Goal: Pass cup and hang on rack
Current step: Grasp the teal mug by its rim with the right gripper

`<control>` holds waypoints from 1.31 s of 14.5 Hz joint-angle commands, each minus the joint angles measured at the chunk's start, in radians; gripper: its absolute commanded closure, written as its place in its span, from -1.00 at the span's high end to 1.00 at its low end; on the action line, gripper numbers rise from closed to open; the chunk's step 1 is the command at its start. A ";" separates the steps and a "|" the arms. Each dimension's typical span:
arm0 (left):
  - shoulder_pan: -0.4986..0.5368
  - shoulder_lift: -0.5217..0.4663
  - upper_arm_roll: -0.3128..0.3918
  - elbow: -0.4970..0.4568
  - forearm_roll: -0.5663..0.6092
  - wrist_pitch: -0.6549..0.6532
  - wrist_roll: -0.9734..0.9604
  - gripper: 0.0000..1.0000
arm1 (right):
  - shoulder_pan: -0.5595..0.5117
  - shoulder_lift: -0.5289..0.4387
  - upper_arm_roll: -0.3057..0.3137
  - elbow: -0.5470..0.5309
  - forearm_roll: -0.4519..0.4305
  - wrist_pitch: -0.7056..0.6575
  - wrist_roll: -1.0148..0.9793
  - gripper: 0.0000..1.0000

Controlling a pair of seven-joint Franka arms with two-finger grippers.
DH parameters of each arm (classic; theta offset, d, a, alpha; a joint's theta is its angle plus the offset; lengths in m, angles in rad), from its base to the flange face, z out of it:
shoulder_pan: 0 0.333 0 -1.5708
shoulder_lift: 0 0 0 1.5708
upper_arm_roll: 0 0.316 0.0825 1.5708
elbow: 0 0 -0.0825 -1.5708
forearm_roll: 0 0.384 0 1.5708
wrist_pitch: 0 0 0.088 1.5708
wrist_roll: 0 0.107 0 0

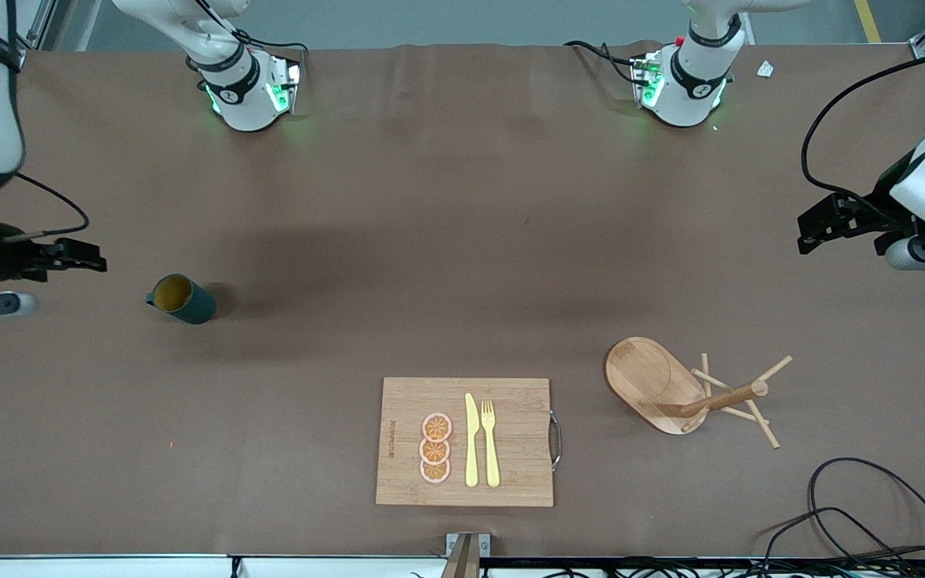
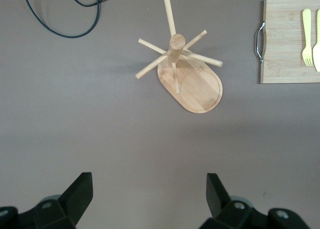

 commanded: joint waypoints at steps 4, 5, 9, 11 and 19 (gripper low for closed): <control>0.003 0.010 -0.003 0.023 0.012 -0.011 0.016 1.00 | -0.045 -0.008 0.004 -0.344 0.077 0.403 -0.353 1.00; 0.003 0.010 -0.003 0.023 0.013 -0.011 0.016 1.00 | -0.043 0.011 0.004 -0.370 0.077 0.450 -0.370 1.00; 0.000 0.010 -0.003 0.023 0.012 -0.011 0.001 1.00 | -0.045 0.095 0.004 -0.401 0.078 0.557 -0.457 0.81; 0.001 0.010 -0.003 0.023 0.012 -0.011 0.001 1.00 | -0.045 0.118 0.004 -0.407 0.078 0.589 -0.462 0.60; 0.004 0.010 -0.003 0.023 0.013 -0.011 0.003 1.00 | -0.026 0.160 0.010 -0.405 0.080 0.598 -0.468 -0.99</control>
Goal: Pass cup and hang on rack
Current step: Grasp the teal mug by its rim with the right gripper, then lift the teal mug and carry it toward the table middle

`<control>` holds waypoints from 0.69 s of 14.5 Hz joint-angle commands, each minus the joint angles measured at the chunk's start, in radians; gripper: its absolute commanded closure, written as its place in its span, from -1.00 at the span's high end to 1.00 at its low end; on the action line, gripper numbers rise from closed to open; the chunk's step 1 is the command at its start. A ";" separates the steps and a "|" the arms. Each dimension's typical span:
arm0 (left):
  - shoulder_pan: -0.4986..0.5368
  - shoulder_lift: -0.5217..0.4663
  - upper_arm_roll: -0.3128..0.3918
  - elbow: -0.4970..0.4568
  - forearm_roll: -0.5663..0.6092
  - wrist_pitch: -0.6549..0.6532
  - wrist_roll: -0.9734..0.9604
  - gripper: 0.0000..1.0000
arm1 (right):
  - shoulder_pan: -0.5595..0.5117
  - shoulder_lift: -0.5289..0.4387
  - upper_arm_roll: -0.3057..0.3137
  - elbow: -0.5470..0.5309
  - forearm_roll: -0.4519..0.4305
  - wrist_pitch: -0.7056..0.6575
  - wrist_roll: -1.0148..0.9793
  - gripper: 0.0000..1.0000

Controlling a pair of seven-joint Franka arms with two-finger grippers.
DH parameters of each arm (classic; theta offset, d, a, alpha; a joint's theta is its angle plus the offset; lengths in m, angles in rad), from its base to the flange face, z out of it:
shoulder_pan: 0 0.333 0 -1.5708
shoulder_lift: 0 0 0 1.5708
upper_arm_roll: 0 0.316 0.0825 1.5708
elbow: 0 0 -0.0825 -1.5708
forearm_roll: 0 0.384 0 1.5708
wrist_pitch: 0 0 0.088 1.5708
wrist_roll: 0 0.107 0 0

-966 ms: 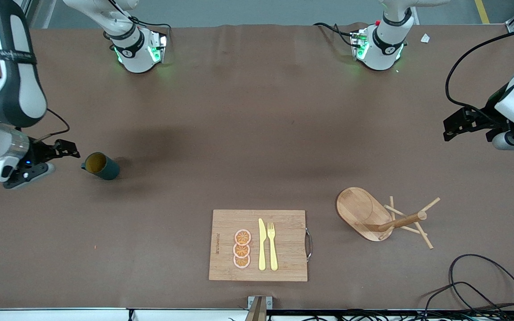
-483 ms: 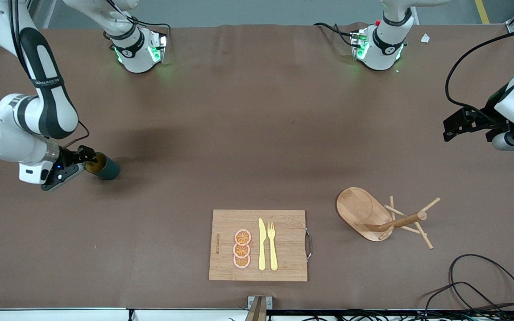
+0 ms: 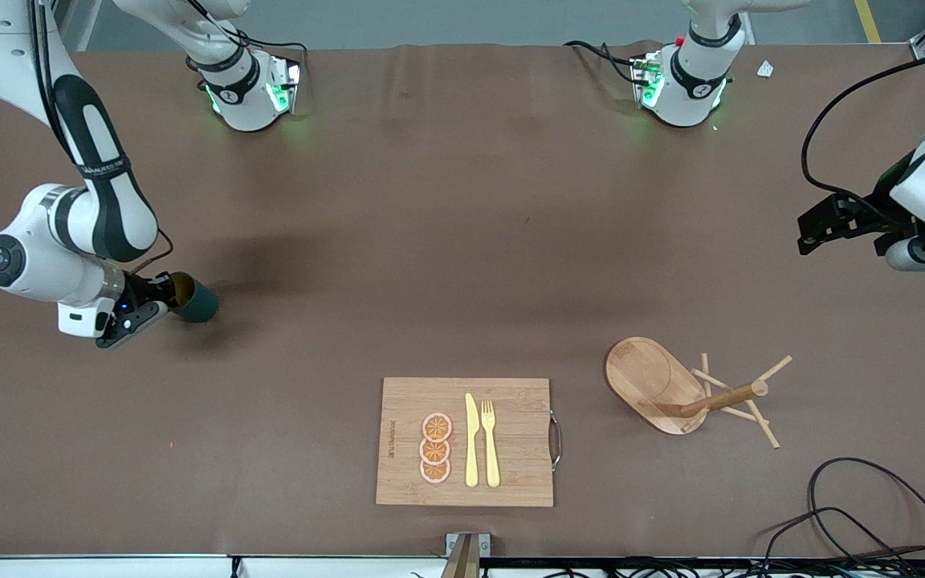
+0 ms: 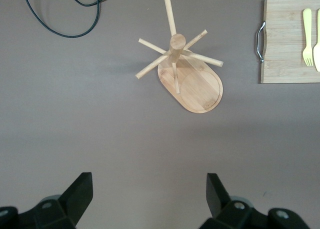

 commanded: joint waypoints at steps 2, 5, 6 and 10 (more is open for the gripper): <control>0.002 0.009 -0.003 0.023 0.013 -0.013 0.002 1.00 | 0.021 -0.020 0.005 -0.001 0.016 -0.024 -0.057 -0.99; -0.001 0.009 -0.003 0.023 0.013 -0.011 0.001 1.00 | 0.083 -0.064 0.007 0.016 0.044 -0.099 -0.001 -0.99; -0.001 0.009 -0.003 0.023 0.015 -0.013 0.001 1.00 | 0.113 -0.084 0.008 0.019 0.053 -0.129 0.074 -0.99; 0.002 0.009 -0.003 0.022 0.013 -0.013 0.005 1.00 | 0.279 -0.128 0.018 0.020 0.053 -0.154 0.379 -0.99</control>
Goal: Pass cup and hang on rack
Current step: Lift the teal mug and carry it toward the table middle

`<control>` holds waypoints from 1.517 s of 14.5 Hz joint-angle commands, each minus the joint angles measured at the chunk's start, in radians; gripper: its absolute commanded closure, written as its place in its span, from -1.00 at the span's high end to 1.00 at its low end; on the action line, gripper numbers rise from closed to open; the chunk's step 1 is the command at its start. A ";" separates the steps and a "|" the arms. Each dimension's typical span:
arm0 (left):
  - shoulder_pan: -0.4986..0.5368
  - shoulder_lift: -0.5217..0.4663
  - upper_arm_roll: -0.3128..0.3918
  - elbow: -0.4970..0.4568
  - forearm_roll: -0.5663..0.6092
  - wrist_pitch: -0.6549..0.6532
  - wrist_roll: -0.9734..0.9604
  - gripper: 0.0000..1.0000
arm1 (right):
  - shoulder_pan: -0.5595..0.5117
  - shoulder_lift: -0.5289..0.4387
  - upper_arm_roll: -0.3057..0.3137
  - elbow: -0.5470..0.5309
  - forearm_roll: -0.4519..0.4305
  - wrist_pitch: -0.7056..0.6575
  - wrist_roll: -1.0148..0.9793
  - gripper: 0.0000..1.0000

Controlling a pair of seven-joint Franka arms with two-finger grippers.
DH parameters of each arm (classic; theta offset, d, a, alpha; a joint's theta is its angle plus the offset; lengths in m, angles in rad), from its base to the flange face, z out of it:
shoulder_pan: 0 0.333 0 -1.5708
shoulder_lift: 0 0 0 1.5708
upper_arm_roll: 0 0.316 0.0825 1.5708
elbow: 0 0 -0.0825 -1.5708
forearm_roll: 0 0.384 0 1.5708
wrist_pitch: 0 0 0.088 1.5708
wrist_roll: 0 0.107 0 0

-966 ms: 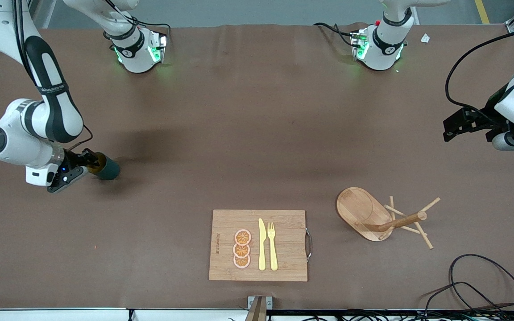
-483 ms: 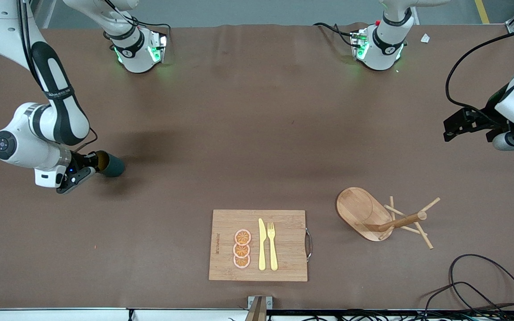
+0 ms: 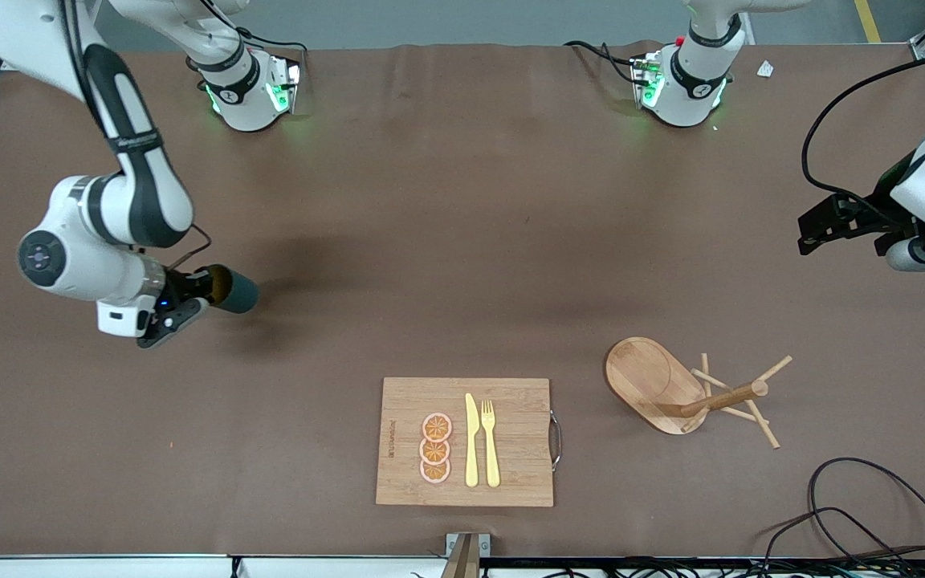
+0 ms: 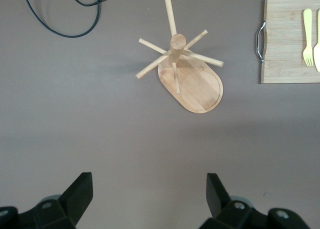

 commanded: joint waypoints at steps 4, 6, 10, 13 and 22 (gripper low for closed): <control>0.002 0.008 -0.004 0.022 0.013 -0.013 0.002 1.00 | 0.290 -0.041 -0.002 -0.017 0.009 0.009 0.536 -0.99; 0.008 0.008 -0.004 0.020 0.013 -0.013 0.016 1.00 | 0.396 -0.035 -0.002 -0.017 0.007 0.050 0.723 -0.99; 0.011 0.011 -0.004 0.019 0.012 -0.013 0.016 1.00 | 0.546 0.001 -0.002 -0.017 0.007 0.161 0.919 -0.99; 0.011 0.013 -0.004 0.019 0.012 -0.013 0.018 1.00 | 0.638 0.048 -0.002 0.014 0.006 0.205 1.010 -0.99; 0.012 0.015 -0.004 0.017 0.010 -0.014 0.002 1.00 | 0.790 0.247 -0.002 0.241 0.007 0.193 1.194 -0.99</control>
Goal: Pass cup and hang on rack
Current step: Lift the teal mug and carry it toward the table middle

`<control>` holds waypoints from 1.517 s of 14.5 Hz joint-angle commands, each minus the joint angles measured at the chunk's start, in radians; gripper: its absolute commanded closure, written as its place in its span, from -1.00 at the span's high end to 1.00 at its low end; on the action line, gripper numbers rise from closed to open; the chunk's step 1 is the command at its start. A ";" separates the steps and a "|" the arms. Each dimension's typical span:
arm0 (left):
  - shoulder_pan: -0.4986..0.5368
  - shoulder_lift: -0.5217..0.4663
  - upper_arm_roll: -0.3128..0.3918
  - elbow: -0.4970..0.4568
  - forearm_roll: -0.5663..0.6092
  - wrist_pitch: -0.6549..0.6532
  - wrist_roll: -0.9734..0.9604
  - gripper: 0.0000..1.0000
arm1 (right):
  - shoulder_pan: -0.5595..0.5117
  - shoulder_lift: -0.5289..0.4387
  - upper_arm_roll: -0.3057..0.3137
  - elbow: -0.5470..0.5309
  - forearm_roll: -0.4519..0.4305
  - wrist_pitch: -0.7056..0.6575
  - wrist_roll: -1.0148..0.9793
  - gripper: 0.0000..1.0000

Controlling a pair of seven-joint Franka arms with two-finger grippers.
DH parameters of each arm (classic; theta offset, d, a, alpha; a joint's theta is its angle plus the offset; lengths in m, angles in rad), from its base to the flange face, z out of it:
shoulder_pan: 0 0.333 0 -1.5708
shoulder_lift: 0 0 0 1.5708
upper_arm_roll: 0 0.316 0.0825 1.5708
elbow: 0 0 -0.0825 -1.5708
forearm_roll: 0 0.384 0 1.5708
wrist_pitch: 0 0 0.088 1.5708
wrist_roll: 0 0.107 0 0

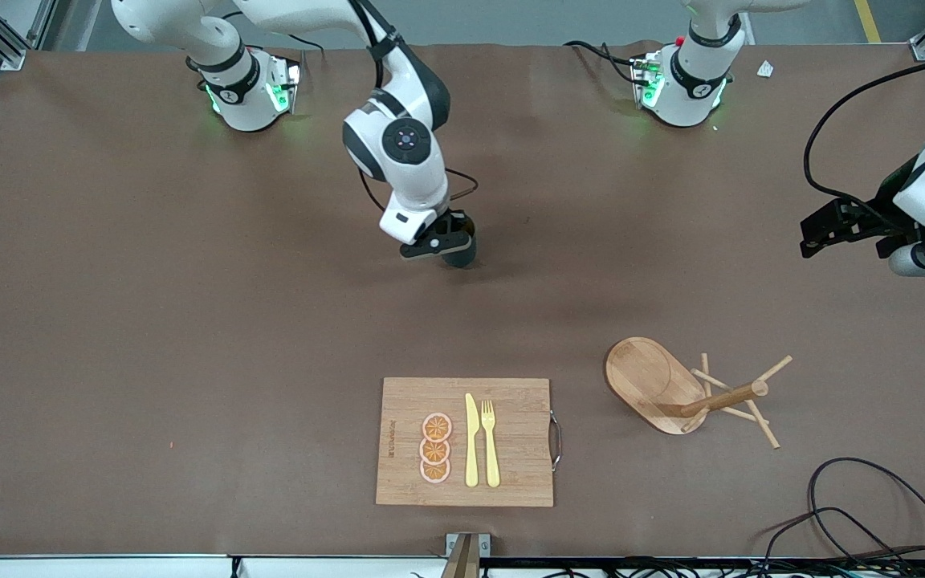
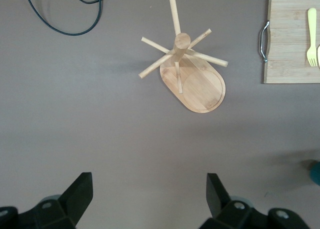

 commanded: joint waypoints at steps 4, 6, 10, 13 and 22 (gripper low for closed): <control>0.007 0.010 -0.003 0.016 0.012 -0.014 -0.003 1.00 | 0.054 0.110 -0.013 0.140 0.008 -0.014 0.104 -0.99; 0.006 0.010 -0.003 0.016 0.012 -0.016 -0.004 1.00 | 0.064 0.117 -0.013 0.145 0.008 -0.014 0.126 -0.93; 0.007 0.010 -0.003 0.014 0.012 -0.019 -0.001 1.00 | 0.059 0.115 -0.014 0.151 -0.002 -0.040 0.118 1.00; 0.007 0.016 -0.001 0.014 0.015 -0.019 -0.004 1.00 | 0.048 0.108 -0.016 0.256 0.000 -0.202 0.115 1.00; -0.023 0.022 -0.039 0.017 0.016 -0.027 -0.374 1.00 | -0.187 -0.070 -0.022 0.341 -0.002 -0.579 -0.011 1.00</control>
